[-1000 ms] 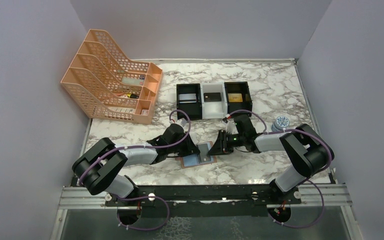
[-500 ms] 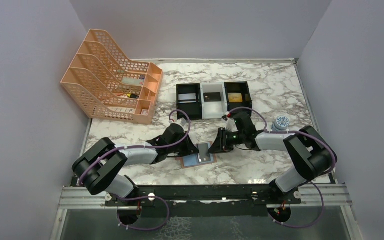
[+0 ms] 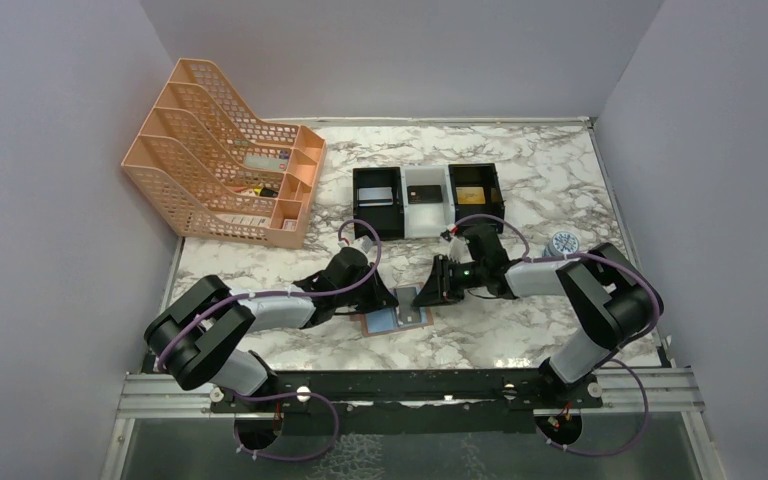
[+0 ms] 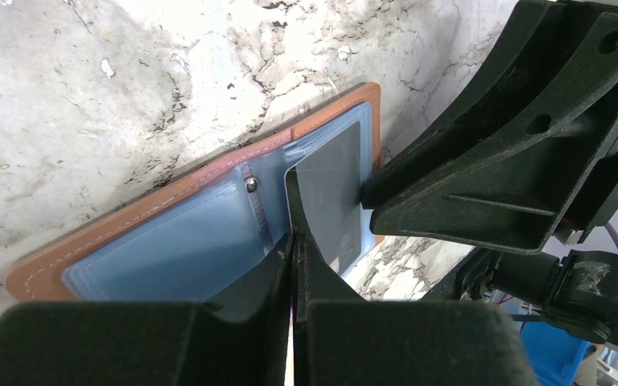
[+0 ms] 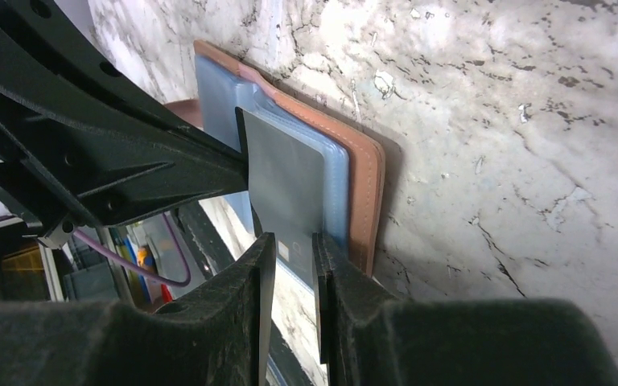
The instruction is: Take the credit cards out of the card holder
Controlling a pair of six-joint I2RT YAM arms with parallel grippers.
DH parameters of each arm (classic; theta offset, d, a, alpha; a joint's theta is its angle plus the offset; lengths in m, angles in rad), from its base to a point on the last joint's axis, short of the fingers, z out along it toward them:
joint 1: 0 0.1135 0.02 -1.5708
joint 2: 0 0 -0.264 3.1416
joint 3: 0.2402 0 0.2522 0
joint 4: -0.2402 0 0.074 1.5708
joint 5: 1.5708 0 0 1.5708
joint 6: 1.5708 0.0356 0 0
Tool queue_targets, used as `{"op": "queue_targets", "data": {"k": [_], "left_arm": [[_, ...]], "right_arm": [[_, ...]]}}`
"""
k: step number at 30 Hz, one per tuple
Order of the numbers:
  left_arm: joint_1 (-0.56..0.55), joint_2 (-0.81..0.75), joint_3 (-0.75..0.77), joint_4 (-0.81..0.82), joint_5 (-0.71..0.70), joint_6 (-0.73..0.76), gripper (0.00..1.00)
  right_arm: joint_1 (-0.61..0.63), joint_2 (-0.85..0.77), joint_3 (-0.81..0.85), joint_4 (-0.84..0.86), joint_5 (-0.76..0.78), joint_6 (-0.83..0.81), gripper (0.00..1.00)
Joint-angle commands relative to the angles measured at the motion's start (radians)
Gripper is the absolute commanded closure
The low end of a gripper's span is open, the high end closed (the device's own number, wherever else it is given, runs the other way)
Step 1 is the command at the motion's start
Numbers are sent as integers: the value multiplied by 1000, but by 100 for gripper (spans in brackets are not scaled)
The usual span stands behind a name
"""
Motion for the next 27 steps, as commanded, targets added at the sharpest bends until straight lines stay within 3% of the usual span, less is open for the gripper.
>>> {"op": "queue_targets", "data": {"k": [1, 5, 12, 14, 18, 27], "left_arm": [[-4, -24, -8, -17, -25, 11, 96], [-4, -34, -12, -34, -42, 15, 94], [-4, -5, -5, -6, -24, 2, 67], [-4, 12, -6, 3, -23, 0, 65], [-6, 41, -4, 38, -4, -17, 67], [-6, 10, -45, 47, -39, -34, 86]], "right_arm": [[0, 22, 7, -45, 120, -18, 75], [1, 18, -24, -24, 119, -2, 75], [0, 37, -35, -1, 93, 6, 75], [0, 37, -35, 2, 86, 7, 75], [1, 42, -35, 7, 74, 9, 75], [1, 36, -41, 7, 91, 21, 75]]}}
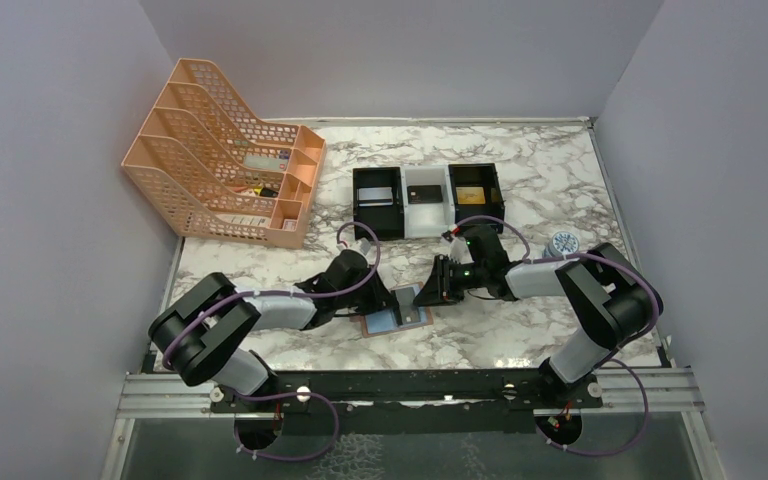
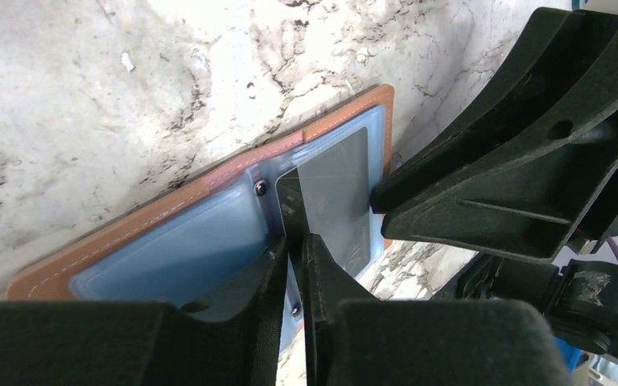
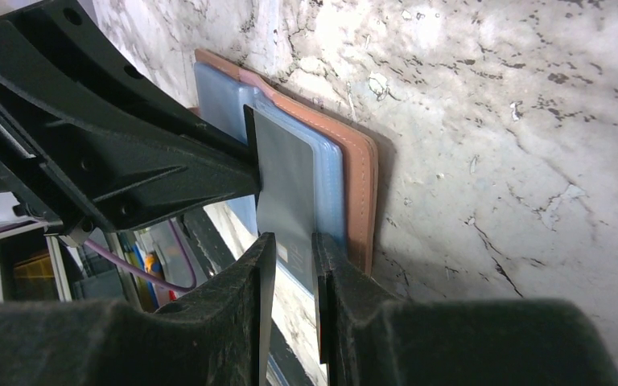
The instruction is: Take the credit cards out of the card holder
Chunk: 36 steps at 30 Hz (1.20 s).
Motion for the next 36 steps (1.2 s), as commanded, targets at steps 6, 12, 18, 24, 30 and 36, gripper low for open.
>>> {"op": "queue_targets", "data": {"k": [6, 12, 18, 24, 30, 36], "left_arm": [[-4, -59, -63, 7, -37, -15, 91], [-4, -82, -66, -2, -34, -16, 86], [-4, -49, -30, 0, 8, -14, 67], [-7, -33, -49, 37, 5, -48, 67], [-11, -6, -85, 112, 11, -97, 69], [-29, -27, -148, 161, -40, -148, 72]], "right_arm": [[0, 30, -20, -42, 86, -20, 75], [0, 30, -15, -44, 76, -21, 75], [0, 37, -15, -28, 53, -17, 75], [0, 44, -15, -21, 46, -14, 75], [0, 47, -21, -6, 36, -6, 75], [0, 56, -37, 23, 28, 11, 75]]}}
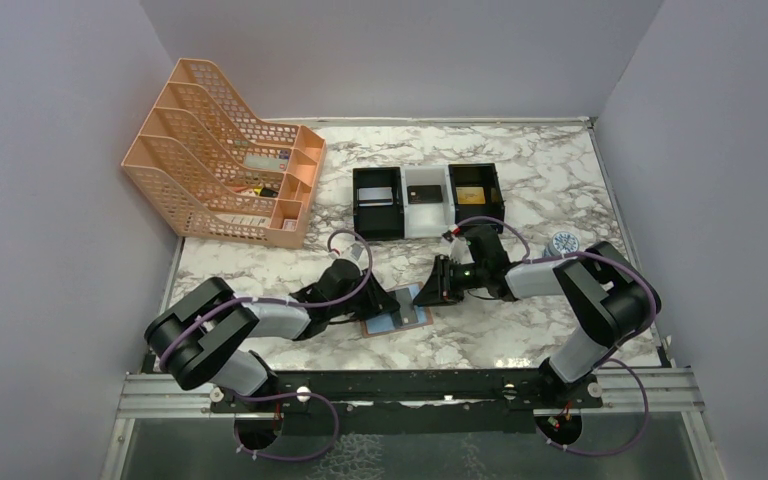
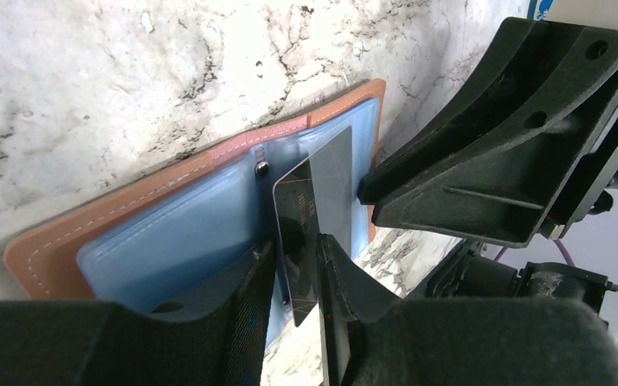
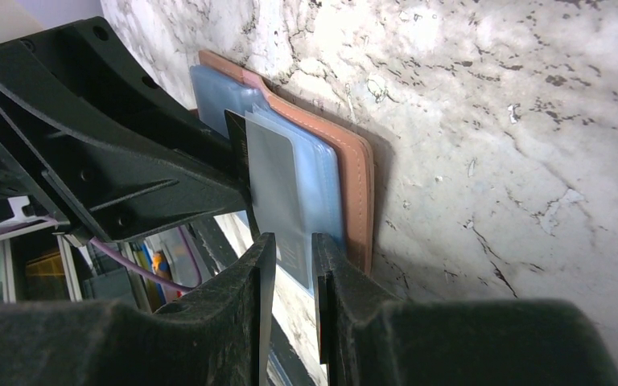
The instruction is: Take the credit cards out of the card holder
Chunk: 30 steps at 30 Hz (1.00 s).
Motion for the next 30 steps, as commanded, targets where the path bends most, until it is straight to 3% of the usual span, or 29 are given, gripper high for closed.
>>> {"op": "queue_targets", "data": {"k": [1, 4, 8, 13, 22, 30], "left_arm": [[-19, -6, -57, 28, -31, -47, 72], [-21, -11, -66, 40, -29, -51, 76], [-21, -13, -67, 49, -22, -49, 88], [-21, -53, -81, 50, -30, -53, 93], [-20, -40, -57, 52, -8, -55, 80], [-20, -17, -43, 92, 14, -60, 76]], "right_arm": [[2, 43, -34, 0, 43, -5, 75], [2, 45, -39, 8, 42, -1, 75], [2, 42, -36, 1, 40, -6, 75], [2, 35, -30, -15, 47, -13, 75], [2, 28, -29, -20, 44, -12, 75], [2, 24, -33, -22, 38, -14, 75]]}}
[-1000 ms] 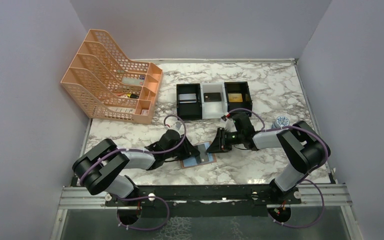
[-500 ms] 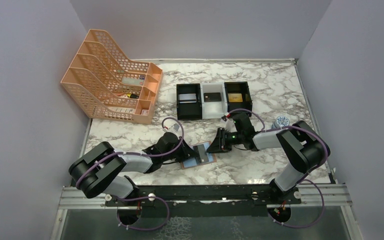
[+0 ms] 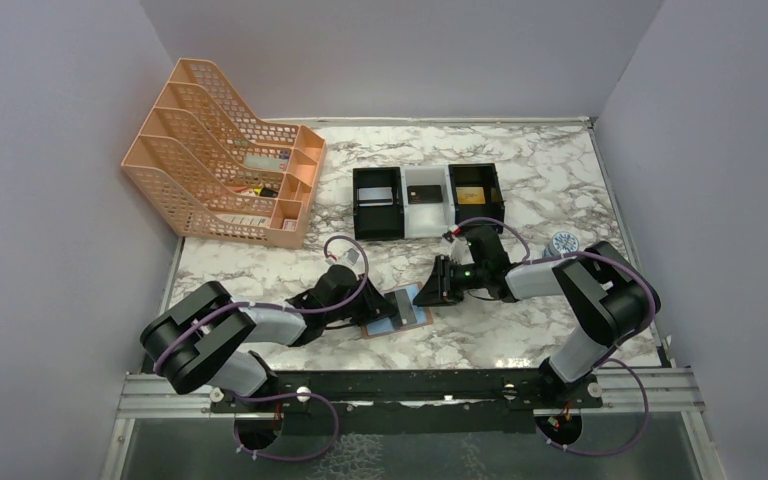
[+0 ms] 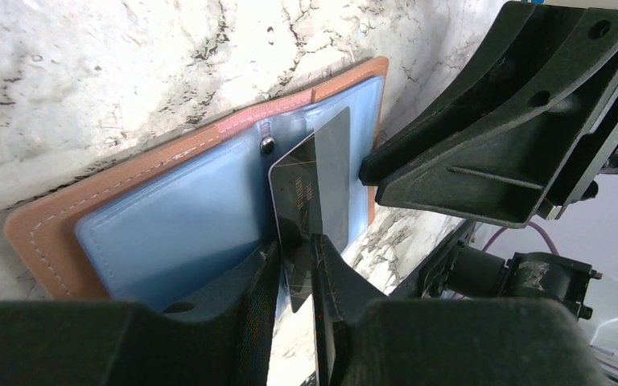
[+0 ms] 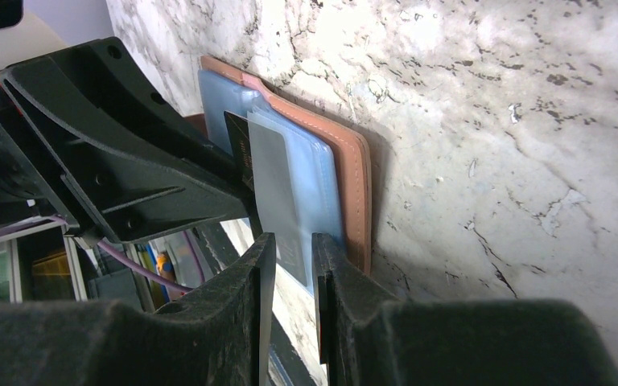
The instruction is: Take the credit cards out of the card holder
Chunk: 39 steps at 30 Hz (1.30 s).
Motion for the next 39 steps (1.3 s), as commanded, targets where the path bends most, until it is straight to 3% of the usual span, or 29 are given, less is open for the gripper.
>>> {"op": "queue_targets", "data": {"k": [1, 7, 17, 26, 32, 39], "left_arm": [[-9, 14, 23, 37, 20, -2, 76], [-9, 27, 22, 52, 29, -7, 81], [-3, -33, -22, 52, 6, -15, 100], [12, -69, -65, 37, -2, -24, 100], [15, -58, -49, 33, 5, -15, 100], [16, -51, -39, 30, 11, -11, 100]], "right_arm": [[5, 19, -21, -52, 46, -27, 75], [7, 15, -16, -57, 44, -29, 75], [6, -7, -8, -89, 64, -41, 75], [6, -80, 36, -166, 76, -90, 75], [7, -156, 58, -145, -22, -125, 74], [56, -119, 94, -147, -18, -135, 74]]}}
